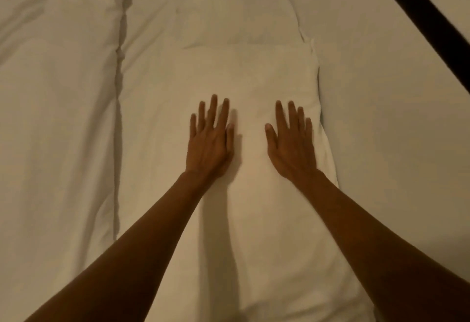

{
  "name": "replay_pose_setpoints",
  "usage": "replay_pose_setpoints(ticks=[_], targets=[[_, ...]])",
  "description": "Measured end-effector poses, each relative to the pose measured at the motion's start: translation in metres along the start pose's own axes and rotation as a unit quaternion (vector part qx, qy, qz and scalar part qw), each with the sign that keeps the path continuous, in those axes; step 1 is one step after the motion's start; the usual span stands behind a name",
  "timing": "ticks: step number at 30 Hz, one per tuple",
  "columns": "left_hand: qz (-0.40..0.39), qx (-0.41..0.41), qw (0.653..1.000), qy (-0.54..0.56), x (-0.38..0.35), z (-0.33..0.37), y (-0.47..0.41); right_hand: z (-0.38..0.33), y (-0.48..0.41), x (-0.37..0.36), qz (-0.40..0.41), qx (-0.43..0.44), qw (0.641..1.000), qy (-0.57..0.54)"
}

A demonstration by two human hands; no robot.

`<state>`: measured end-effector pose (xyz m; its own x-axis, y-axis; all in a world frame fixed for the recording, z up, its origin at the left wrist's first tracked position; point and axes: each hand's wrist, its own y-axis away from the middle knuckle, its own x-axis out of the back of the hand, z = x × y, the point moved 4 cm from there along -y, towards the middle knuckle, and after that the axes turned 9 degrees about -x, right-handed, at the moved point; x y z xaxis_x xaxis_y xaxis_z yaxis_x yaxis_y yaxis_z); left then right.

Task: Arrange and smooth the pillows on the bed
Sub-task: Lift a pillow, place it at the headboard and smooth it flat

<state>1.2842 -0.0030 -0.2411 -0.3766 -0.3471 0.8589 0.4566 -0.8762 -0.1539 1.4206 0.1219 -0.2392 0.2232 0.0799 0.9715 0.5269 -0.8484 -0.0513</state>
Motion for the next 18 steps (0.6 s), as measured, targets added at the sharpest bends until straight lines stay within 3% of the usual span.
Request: replay_pose_setpoints(ticks=[2,5,11,18], targets=[[-0.020,-0.049,0.999,-0.001,-0.006,0.001,-0.026,-0.016,-0.019,-0.008,-0.009,0.036,0.999,0.002],[-0.069,-0.060,0.995,-0.027,-0.018,-0.021,-0.021,-0.002,-0.023,-0.024,-0.033,0.056,0.997,0.038],[-0.079,0.055,0.995,-0.018,-0.002,-0.057,-0.008,0.058,-0.031,-0.004,-0.036,-0.104,0.991,0.078],[-0.084,0.088,0.993,-0.011,-0.016,-0.031,0.072,0.047,0.027,-0.010,-0.046,-0.105,0.993,0.006]])
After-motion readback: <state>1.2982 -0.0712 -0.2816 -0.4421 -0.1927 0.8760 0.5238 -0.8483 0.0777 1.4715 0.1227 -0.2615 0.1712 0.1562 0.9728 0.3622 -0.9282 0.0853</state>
